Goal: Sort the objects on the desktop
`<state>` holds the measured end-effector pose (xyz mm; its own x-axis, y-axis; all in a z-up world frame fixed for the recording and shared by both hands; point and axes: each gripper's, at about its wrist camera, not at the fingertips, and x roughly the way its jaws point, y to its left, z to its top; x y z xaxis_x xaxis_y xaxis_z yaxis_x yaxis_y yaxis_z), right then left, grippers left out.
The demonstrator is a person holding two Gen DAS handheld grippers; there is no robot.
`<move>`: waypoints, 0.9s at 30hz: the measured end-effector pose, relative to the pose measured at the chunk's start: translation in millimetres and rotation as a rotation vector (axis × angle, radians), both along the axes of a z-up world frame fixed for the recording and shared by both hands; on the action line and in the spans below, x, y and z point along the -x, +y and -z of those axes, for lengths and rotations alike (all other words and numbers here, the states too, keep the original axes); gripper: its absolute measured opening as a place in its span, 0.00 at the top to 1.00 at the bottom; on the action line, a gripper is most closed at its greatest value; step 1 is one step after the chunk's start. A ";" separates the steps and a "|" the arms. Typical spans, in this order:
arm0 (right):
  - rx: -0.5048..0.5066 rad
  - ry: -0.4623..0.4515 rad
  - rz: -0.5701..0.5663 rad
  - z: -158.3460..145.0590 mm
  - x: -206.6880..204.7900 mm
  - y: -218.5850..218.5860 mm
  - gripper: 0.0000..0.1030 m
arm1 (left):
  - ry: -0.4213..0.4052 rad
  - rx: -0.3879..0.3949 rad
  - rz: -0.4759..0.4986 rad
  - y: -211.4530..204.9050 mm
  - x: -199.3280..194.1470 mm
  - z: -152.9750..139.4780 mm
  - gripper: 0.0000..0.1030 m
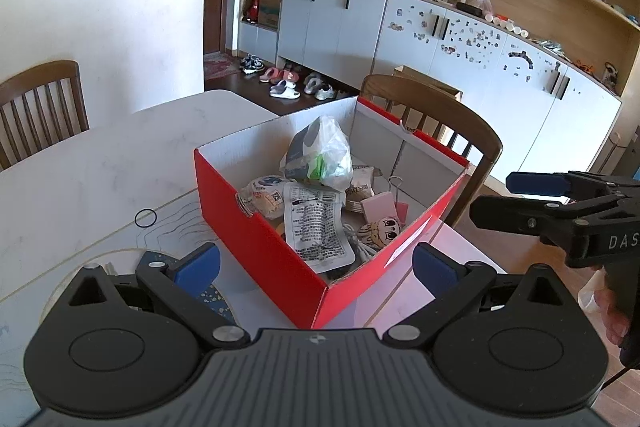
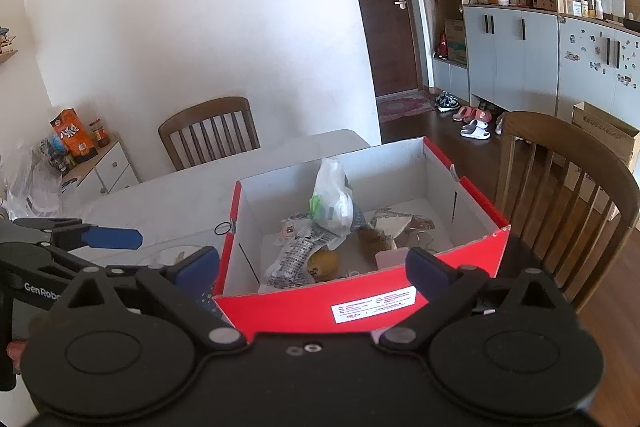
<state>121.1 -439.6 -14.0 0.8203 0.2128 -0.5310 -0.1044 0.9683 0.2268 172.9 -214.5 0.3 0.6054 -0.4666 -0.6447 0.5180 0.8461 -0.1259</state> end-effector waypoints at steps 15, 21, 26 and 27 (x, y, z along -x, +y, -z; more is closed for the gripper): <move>-0.013 0.030 0.020 6.7 1.6 -3.1 0.03 | -0.009 -0.034 0.004 -7.5 2.9 3.3 0.00; -0.016 0.036 0.028 6.4 0.7 -2.7 0.03 | -0.009 -0.028 0.005 -6.1 1.5 3.8 0.00; -0.019 0.045 0.034 9.0 -0.6 -2.5 0.03 | -0.011 -0.029 0.006 -6.0 1.9 3.8 0.00; -0.019 0.047 0.034 9.3 -0.7 -2.2 0.03 | -0.014 -0.031 0.007 -5.9 2.0 3.7 0.00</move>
